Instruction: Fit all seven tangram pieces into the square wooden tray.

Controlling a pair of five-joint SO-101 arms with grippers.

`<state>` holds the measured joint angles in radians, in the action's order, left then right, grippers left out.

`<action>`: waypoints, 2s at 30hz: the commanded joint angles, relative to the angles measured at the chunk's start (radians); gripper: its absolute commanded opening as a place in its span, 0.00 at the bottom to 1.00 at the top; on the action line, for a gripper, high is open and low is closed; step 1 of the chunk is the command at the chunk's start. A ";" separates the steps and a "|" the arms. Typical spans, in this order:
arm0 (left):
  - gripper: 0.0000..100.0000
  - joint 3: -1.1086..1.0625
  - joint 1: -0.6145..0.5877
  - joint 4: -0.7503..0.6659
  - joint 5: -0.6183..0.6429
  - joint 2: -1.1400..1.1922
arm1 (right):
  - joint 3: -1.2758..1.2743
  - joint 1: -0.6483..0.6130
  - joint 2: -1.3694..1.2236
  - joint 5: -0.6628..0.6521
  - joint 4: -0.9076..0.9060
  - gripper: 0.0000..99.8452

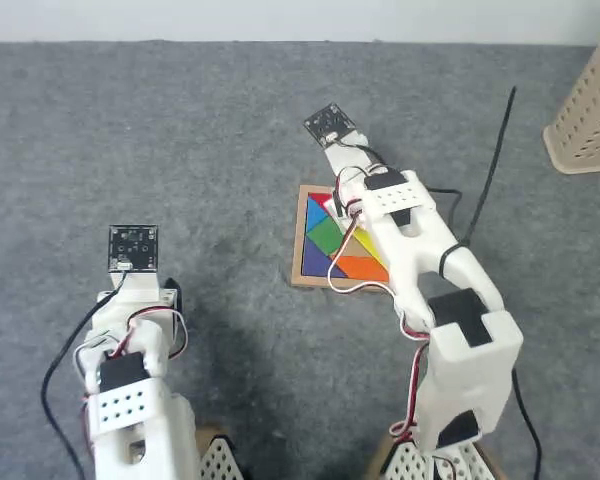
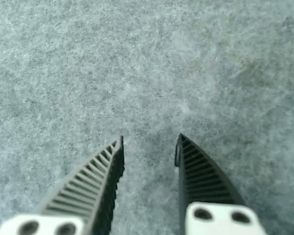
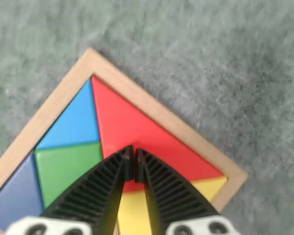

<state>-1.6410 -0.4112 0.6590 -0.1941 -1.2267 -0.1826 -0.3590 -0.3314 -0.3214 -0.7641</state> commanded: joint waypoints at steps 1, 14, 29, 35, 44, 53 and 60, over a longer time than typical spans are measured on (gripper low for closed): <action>0.17 0.004 -0.005 -0.026 -0.006 -0.020 | 0.058 0.002 0.134 0.012 -0.113 0.01; 0.17 0.004 -0.005 -0.026 -0.006 -0.020 | 0.044 0.087 0.193 0.014 -0.487 0.01; 0.17 0.004 -0.005 -0.026 -0.006 -0.020 | -0.839 0.421 0.875 0.078 -0.156 0.01; 0.17 0.004 -0.005 -0.026 -0.006 -0.020 | -1.060 0.521 1.214 0.078 -0.108 0.01; 0.17 0.004 -0.005 -0.026 -0.006 -0.020 | -1.339 0.564 1.822 0.084 -0.105 0.01; 0.17 0.004 -0.005 -0.026 -0.006 -0.020 | -1.453 0.565 2.103 0.081 -0.348 0.01; 0.17 0.004 -0.005 -0.026 -0.006 -0.020 | -1.504 0.564 2.091 0.081 -0.476 0.01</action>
<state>-1.6410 -0.4112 0.6590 -0.1941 -1.2267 -1.6694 0.1903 1.7630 -0.2539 -1.1646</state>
